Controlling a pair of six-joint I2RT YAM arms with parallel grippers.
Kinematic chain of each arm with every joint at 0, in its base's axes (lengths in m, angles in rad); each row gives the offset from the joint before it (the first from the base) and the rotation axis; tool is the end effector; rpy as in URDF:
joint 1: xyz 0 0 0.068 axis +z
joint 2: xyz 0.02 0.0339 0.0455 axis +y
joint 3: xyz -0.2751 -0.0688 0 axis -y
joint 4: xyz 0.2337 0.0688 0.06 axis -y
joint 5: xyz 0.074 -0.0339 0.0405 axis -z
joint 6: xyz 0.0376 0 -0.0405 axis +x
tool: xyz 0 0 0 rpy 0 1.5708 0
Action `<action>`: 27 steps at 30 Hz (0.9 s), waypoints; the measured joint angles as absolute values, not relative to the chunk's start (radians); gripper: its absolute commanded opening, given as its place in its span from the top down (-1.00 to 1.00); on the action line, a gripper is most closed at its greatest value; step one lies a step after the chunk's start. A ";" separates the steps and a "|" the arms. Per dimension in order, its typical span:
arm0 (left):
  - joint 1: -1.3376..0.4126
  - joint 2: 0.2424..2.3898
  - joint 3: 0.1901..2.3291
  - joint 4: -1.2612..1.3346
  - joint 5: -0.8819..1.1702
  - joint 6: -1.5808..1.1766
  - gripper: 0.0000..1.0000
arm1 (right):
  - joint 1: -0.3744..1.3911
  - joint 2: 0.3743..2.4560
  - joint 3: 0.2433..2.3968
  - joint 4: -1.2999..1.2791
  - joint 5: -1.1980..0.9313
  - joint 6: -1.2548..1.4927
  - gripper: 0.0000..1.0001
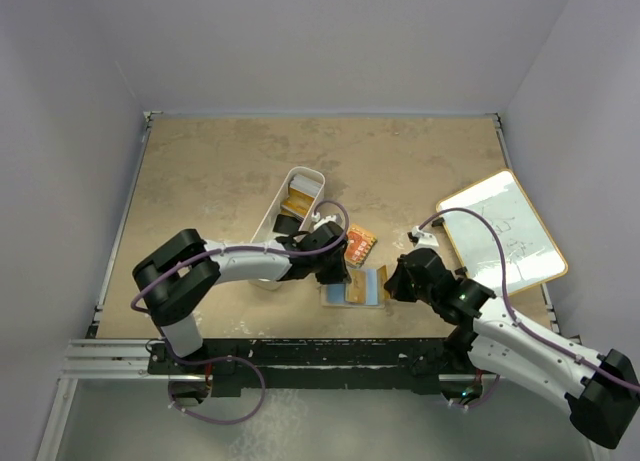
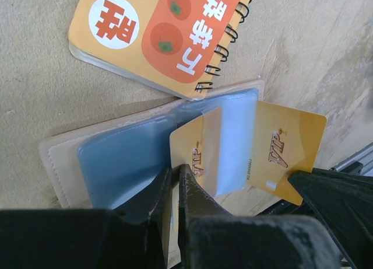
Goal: Put the credit cards into the card holder
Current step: Insert the credit card into the card holder.
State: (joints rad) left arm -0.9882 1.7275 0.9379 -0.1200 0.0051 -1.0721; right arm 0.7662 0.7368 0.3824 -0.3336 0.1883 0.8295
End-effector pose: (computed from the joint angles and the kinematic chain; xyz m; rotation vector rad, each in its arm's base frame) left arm 0.1861 -0.2829 0.1735 -0.1107 2.6926 -0.7965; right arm 0.1072 0.0934 0.2031 0.1771 2.3185 0.6325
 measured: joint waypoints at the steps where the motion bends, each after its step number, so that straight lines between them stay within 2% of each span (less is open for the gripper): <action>1: -0.990 1.728 0.938 -0.119 0.002 -1.075 0.76 | 0.766 0.737 0.381 -0.332 0.187 0.831 1.00; 5: -0.994 1.728 0.937 -0.123 -0.020 -1.082 0.49 | 0.767 0.737 0.381 -0.337 0.187 0.834 1.00; 12: -0.997 1.661 0.937 -0.167 -0.098 -1.080 0.25 | 0.767 0.692 0.391 -0.418 0.192 0.840 1.00; 27: -0.998 1.643 0.904 -0.119 -0.101 -1.081 0.06 | 0.767 0.721 0.394 -0.417 0.200 0.841 1.00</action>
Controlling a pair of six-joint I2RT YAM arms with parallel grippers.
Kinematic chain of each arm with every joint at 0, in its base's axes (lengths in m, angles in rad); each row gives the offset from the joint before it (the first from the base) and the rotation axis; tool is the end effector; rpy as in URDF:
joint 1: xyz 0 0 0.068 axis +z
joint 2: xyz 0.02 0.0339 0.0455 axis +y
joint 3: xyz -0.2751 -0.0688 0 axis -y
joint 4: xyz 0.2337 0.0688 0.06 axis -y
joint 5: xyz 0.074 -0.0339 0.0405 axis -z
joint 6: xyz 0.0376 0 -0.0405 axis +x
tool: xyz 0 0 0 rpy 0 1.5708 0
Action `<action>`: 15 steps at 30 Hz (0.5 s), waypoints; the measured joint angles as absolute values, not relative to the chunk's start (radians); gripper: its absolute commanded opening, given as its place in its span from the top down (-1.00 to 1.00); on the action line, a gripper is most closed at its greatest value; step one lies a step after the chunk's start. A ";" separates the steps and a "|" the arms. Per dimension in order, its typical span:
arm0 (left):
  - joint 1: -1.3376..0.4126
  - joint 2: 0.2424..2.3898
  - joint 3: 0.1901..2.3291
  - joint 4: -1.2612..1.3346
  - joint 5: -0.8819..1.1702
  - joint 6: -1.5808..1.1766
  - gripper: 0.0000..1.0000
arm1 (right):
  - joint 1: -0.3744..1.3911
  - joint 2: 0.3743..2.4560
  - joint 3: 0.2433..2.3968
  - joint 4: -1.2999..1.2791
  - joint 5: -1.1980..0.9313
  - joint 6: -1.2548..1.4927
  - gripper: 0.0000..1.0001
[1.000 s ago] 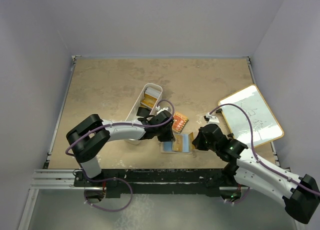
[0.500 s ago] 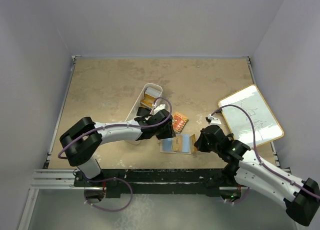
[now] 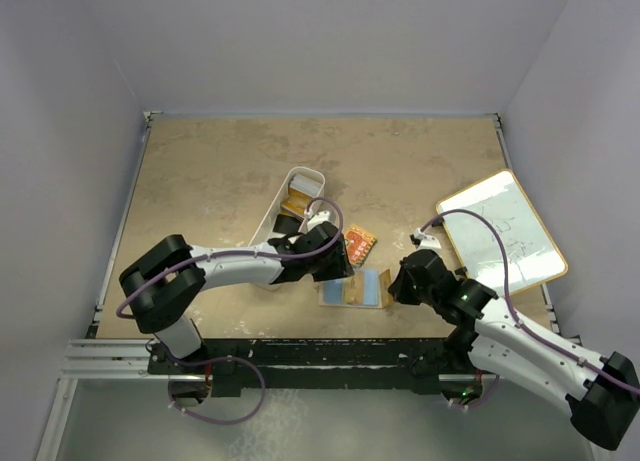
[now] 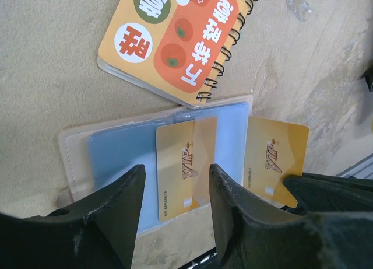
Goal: Put the credit cards into the card holder
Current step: Insert the credit card into the card holder.
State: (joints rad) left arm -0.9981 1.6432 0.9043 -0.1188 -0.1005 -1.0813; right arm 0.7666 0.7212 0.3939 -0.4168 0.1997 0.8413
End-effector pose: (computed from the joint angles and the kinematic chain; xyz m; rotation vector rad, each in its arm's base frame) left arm 0.1798 -0.2719 0.1906 -0.1563 2.5882 -0.7666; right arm 0.1028 0.0886 0.2017 0.1924 2.3627 0.5834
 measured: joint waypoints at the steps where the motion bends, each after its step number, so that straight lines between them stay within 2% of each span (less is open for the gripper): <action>1: -0.999 1.648 0.902 -0.114 -0.097 -1.081 0.05 | 0.767 0.721 0.394 -0.413 0.199 0.841 1.00; 15: -1.018 1.708 0.897 -0.022 -0.055 -1.090 0.03 | 0.767 0.720 0.389 -0.385 0.191 0.841 1.00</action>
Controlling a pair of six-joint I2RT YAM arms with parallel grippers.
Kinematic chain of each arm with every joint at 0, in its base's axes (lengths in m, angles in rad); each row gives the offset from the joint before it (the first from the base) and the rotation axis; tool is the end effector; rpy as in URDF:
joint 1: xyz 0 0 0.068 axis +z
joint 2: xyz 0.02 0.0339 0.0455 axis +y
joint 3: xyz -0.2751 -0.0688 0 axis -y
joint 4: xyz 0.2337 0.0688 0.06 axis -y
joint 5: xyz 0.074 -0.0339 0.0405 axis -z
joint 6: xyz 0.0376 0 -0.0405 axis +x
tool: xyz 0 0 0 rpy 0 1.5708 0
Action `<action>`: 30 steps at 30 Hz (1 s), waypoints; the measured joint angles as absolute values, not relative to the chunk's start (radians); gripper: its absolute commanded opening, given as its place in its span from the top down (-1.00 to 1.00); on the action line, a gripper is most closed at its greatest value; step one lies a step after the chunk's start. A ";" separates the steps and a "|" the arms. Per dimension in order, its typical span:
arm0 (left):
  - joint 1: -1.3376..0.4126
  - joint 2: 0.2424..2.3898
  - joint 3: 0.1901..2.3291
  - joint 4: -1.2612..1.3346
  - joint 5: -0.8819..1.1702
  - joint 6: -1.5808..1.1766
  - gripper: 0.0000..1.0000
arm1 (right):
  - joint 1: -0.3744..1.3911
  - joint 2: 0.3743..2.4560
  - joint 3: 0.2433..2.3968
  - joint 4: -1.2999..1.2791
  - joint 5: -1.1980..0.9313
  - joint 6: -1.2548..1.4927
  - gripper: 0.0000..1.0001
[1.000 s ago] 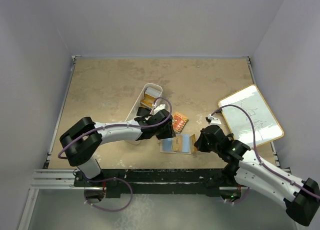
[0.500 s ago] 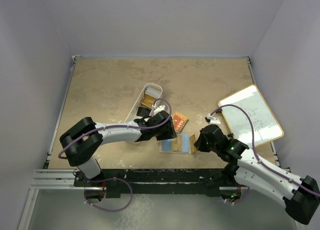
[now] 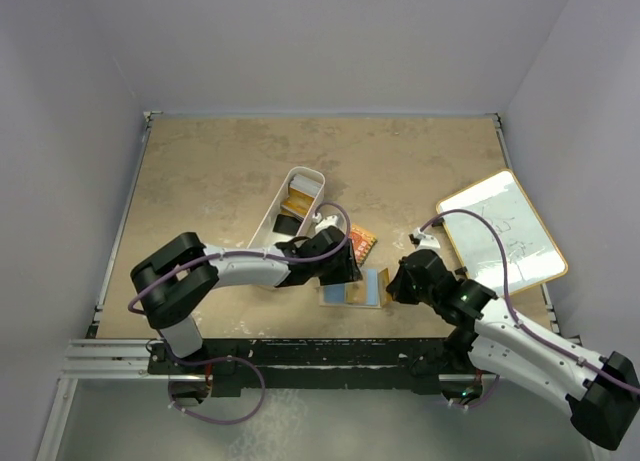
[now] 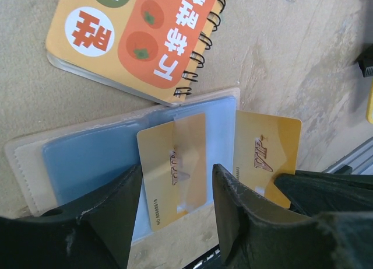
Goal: Put the credit cards into the card holder
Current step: Insert the credit card into the card holder.
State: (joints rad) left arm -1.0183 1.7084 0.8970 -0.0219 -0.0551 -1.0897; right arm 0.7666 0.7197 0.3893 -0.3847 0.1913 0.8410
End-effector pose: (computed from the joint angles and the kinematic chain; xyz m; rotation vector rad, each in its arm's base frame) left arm 0.1787 -0.2859 0.1753 -0.1207 2.6033 -0.8400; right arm 0.1039 0.0902 0.2030 0.1899 2.3415 0.6143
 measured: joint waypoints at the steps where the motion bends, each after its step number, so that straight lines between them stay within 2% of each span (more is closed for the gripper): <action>1: -1.022 1.708 0.897 -0.018 -0.055 -1.090 0.04 | 0.767 0.720 0.386 -0.381 0.191 0.841 1.00; 21: -1.055 1.761 0.931 0.027 -0.031 -1.113 0.07 | 0.766 0.725 0.366 -0.333 0.182 0.841 1.00; 30: -1.069 1.753 0.943 -0.006 -0.066 -1.104 0.06 | 0.767 0.699 0.424 -0.463 0.226 0.813 1.00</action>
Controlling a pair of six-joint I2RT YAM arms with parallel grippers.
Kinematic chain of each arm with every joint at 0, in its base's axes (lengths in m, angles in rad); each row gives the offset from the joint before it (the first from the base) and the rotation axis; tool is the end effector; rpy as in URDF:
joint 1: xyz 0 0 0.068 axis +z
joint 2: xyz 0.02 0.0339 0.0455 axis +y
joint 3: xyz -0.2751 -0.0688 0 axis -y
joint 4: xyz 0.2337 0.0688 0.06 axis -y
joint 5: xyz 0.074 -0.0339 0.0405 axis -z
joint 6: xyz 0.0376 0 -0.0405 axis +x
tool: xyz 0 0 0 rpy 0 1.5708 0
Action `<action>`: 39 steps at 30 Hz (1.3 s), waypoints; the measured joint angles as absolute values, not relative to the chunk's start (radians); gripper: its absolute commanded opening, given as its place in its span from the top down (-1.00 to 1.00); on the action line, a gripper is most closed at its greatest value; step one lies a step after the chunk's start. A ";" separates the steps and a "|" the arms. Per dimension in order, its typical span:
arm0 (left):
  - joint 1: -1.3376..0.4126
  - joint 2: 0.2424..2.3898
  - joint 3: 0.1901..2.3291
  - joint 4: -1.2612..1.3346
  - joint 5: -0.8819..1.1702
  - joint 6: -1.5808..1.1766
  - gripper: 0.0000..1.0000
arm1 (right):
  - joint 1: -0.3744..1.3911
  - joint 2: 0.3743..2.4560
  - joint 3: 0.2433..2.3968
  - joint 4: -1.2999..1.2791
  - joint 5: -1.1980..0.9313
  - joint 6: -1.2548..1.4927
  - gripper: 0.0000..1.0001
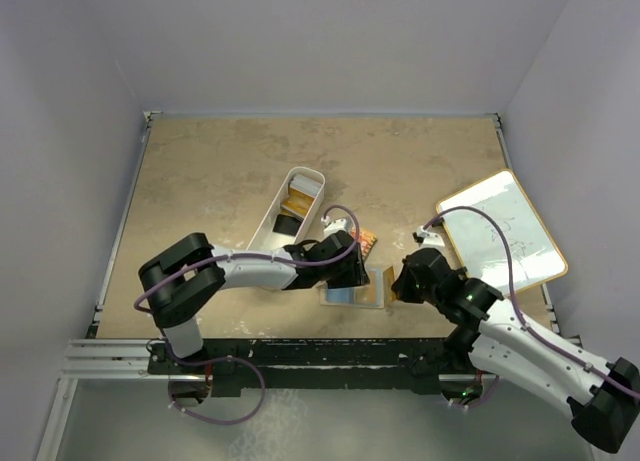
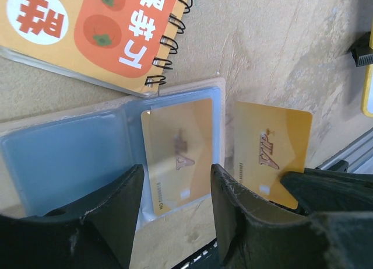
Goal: Put the credit cards into the card holder
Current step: Insert the credit card into the card holder.
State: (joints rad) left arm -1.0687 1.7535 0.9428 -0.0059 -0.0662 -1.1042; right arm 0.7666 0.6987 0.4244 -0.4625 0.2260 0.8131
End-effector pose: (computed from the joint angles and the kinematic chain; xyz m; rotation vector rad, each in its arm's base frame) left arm 0.1710 -0.3063 0.1747 -0.0802 2.5985 -0.8710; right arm 0.1013 0.0859 0.2106 0.1724 2.3425 0.5507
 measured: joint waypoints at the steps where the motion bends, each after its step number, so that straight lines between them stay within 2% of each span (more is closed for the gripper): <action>1: -1.069 1.746 0.943 -0.017 -0.073 -1.103 0.06 | 0.767 0.691 0.433 -0.475 0.229 0.811 1.00; 7: -1.069 1.671 0.944 -0.097 -0.140 -1.073 0.10 | 0.767 0.666 0.451 -0.482 0.239 0.808 1.00; 14: -1.069 1.596 0.948 -0.228 -0.260 -1.020 0.55 | 0.767 0.659 0.439 -0.383 0.158 0.825 1.00; 19: -1.069 1.588 0.947 -0.304 -0.326 -0.979 0.59 | 0.767 0.676 0.400 -0.279 0.083 0.855 1.00; 27: -1.069 1.588 0.942 -0.332 -0.356 -0.945 0.83 | 0.767 0.771 0.359 -0.156 -0.023 0.903 1.00; 39: -1.069 1.608 0.917 -0.335 -0.363 -0.930 0.93 | 0.767 0.820 0.331 -0.069 -0.055 0.959 1.00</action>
State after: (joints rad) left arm -1.0695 1.6081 0.9169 -0.3351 -0.3634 -0.9298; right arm 0.7666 0.8196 0.3313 -0.0692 -0.0551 0.9592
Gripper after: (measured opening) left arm 0.045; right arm 0.004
